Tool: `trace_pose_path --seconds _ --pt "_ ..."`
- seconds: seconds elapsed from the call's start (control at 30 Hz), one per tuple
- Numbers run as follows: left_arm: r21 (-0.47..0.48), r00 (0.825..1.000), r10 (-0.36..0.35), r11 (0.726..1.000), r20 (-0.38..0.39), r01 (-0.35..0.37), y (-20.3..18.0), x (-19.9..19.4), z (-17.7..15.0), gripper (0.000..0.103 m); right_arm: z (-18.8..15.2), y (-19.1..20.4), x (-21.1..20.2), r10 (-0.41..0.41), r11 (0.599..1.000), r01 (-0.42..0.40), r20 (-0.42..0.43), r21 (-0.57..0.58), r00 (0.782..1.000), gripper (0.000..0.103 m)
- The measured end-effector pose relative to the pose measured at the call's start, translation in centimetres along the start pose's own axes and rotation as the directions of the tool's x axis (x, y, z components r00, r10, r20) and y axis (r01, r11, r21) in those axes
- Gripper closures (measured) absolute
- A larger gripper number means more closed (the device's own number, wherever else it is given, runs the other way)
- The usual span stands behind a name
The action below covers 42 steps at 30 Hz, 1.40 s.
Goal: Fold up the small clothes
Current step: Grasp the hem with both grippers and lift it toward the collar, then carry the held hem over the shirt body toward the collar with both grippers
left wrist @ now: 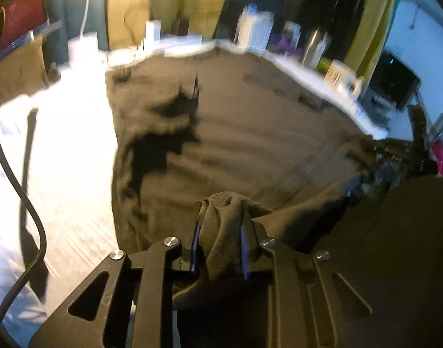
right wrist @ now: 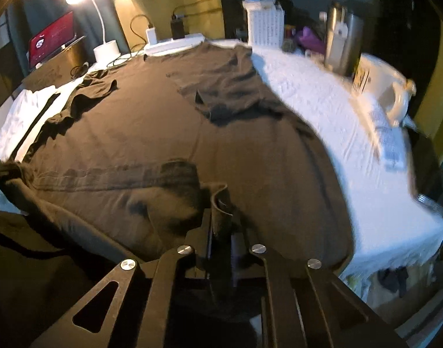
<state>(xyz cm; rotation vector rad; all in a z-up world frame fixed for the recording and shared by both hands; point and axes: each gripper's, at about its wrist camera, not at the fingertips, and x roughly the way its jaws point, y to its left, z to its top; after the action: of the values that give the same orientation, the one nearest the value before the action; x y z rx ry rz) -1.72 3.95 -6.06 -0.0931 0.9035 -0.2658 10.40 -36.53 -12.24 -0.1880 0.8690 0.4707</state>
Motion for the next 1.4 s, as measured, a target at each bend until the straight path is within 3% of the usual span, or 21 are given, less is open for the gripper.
trace_pose_path --seconds 0.13,0.23,0.33,0.4,0.5,0.67,0.87,0.97,1.03,1.13,1.27,1.4 --pt "0.011 0.989 0.017 1.000 0.148 -0.019 -0.3 -3.0 1.7 0.085 2.2 -0.5 -2.6 -0.059 0.998 0.062 0.108 -0.019 0.992 0.097" --pt "0.014 0.968 0.034 0.999 0.250 -0.038 -0.3 -5.2 2.8 0.085 4.1 -1.5 -4.5 -0.118 0.992 0.124 0.182 -0.019 0.976 0.097" --pt "0.039 0.953 0.039 0.998 0.299 -0.053 -0.2 -6.3 3.2 0.085 5.6 -2.7 -6.0 -0.168 0.984 0.176 0.233 -0.011 0.958 0.097" --pt "0.057 0.961 0.057 0.996 0.269 -0.074 0.2 -5.3 2.9 0.085 6.1 -3.4 -6.4 -0.190 0.980 0.197 0.248 -0.002 0.950 0.097" --pt "0.024 0.990 0.037 0.999 0.134 -0.040 1.7 -1.8 1.8 0.084 6.0 -4.7 -4.4 -0.197 0.980 0.198 0.208 0.015 0.958 0.097" --pt "-0.003 0.999 0.016 1.000 -0.039 -0.016 2.5 1.9 -0.5 0.083 4.1 -5.1 0.0 -0.188 0.982 0.187 0.099 0.017 0.977 0.097" --pt "-0.053 0.998 -0.058 0.997 -0.036 0.056 4.1 -0.3 -0.4 0.068 2.7 -5.9 1.3 -0.189 0.981 0.186 0.058 0.053 0.980 0.097" --pt "-0.094 0.998 -0.057 0.994 0.020 0.058 5.1 -1.9 0.1 0.066 2.3 -5.9 1.3 -0.190 0.981 0.187 0.055 0.059 0.980 0.097" --pt "-0.146 0.996 -0.041 0.988 0.077 0.052 6.3 -2.8 0.8 0.066 2.3 -5.9 1.3 -0.190 0.981 0.186 0.055 0.058 0.980 0.097" --pt "-0.205 0.993 0.037 0.979 0.112 -0.013 7.5 -2.3 1.6 0.066 2.3 -5.9 1.3 -0.189 0.981 0.186 0.055 0.058 0.980 0.097" --pt "-0.208 0.984 0.179 0.963 0.018 -0.171 7.1 0.7 1.7 0.066 2.2 -6.0 1.2 -0.188 0.981 0.184 0.056 0.061 0.981 0.097" --pt "-0.131 0.996 0.095 0.987 -0.001 -0.094 4.6 1.5 1.2 0.066 2.2 -5.9 1.1 -0.188 0.981 0.184 0.055 0.063 0.981 0.097"
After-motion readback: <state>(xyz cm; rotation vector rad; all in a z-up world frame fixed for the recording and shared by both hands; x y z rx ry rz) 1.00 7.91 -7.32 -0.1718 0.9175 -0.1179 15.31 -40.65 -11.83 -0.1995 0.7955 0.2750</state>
